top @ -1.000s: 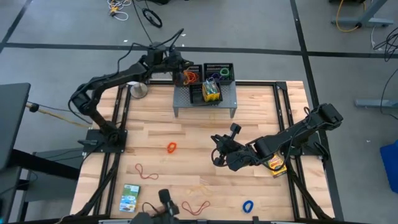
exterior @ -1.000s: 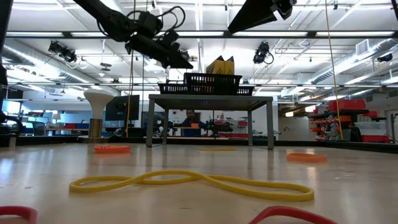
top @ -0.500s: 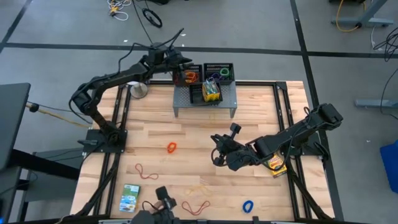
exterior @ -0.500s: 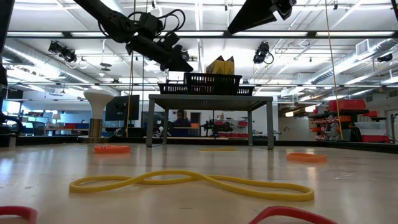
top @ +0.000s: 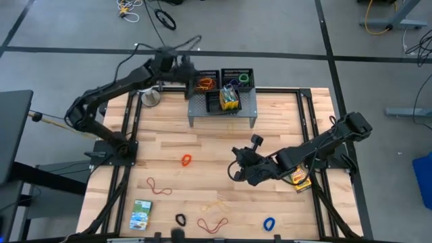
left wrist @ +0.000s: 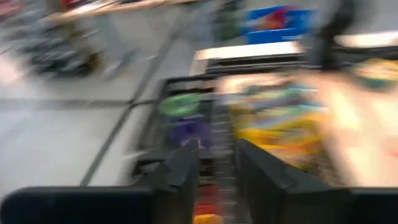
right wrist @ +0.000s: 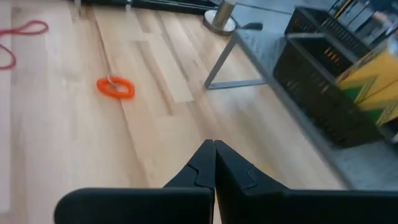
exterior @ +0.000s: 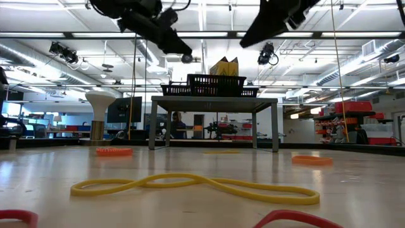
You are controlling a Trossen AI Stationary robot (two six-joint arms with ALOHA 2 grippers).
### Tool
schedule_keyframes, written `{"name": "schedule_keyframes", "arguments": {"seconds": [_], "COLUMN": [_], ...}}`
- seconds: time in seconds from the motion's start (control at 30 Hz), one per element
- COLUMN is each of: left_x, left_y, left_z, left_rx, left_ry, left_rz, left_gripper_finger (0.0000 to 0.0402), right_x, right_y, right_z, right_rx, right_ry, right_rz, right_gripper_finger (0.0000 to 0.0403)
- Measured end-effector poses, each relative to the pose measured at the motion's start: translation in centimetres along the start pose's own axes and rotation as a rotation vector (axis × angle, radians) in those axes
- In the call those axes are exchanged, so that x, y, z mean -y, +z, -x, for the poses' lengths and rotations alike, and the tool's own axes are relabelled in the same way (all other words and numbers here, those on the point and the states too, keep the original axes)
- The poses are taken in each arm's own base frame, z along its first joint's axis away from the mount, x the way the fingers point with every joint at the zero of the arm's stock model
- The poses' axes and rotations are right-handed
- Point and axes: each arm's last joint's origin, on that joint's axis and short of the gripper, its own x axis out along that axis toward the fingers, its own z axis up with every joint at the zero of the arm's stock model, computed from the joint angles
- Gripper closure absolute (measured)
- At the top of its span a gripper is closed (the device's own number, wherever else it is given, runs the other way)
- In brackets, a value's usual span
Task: Pick & Place Office Desk Supplies
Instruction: Put the black spring keychain into the top right black basket on the shelf
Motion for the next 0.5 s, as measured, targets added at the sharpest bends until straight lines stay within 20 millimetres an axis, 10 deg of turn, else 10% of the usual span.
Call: {"name": "schedule_keyframes", "arguments": {"seconds": [0.23,0.5], "left_x": [6.0,13.9], "left_y": [-2.5,-6.9], "left_z": [1.3,1.1], "left_rx": [0.147,0.223], "left_ry": [-0.306,-0.332], "left_rz": [-0.035,0.002], "left_gripper_finger": [0.0393,0.0392], "right_x": [-1.1,-1.0], "right_y": [-5.2,-8.8], "right_z": [-2.2,-2.8], "right_rx": [0.043,0.139], "right_ry": [0.159,0.245], "right_rz": [-0.117,-0.225], "right_gripper_finger": [0.0401,0.0396]}}
